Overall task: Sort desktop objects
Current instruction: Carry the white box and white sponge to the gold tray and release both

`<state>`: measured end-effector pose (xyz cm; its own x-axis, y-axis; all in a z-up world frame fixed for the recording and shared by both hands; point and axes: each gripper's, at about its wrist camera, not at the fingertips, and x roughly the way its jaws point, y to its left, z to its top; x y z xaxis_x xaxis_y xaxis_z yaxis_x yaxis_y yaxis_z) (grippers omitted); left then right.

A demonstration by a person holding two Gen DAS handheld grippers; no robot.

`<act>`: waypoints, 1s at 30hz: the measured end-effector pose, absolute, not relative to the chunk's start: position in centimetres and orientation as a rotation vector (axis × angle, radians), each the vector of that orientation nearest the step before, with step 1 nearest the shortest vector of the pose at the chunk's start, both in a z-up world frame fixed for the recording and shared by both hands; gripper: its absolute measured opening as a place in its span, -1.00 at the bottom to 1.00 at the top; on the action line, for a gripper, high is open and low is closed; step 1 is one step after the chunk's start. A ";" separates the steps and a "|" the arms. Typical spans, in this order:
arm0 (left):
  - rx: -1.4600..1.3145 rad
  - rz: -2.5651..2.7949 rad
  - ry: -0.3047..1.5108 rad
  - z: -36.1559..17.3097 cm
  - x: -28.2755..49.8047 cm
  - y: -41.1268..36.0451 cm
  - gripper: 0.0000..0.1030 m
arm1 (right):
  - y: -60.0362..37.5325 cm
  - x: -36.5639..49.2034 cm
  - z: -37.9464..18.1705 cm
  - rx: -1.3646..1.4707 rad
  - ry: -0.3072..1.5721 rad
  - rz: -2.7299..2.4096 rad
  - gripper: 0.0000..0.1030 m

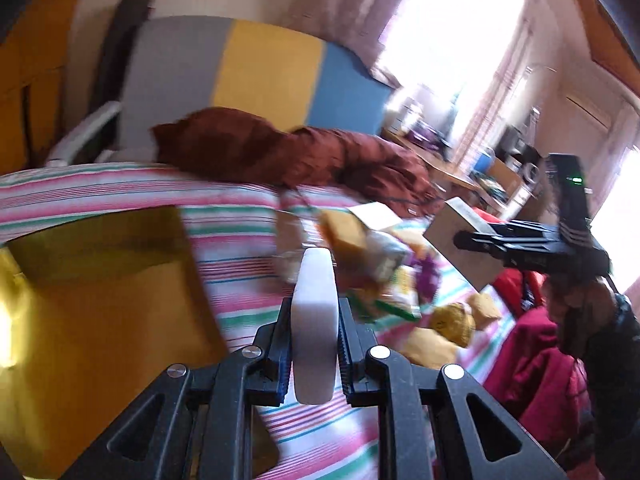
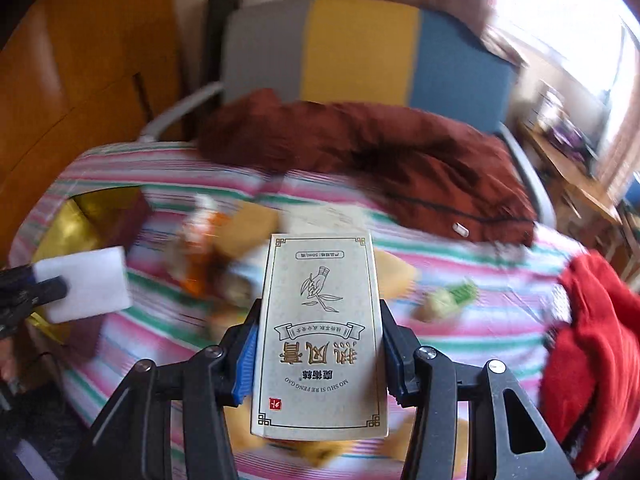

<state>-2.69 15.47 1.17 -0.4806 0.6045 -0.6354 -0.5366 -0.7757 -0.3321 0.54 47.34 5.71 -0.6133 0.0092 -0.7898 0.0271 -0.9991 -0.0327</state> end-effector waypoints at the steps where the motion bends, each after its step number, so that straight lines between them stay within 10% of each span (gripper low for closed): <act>1: -1.011 2.276 -0.129 1.2 -2.9 14.0 -0.65 | 45.2 0.1 6.1 1.352 0.083 -2.781 0.00; 30: -1.141 2.746 -0.251 -3.8 -4.3 -6.3 -0.46 | 11.4 -15.2 -2.0 1.497 -0.194 -2.279 0.04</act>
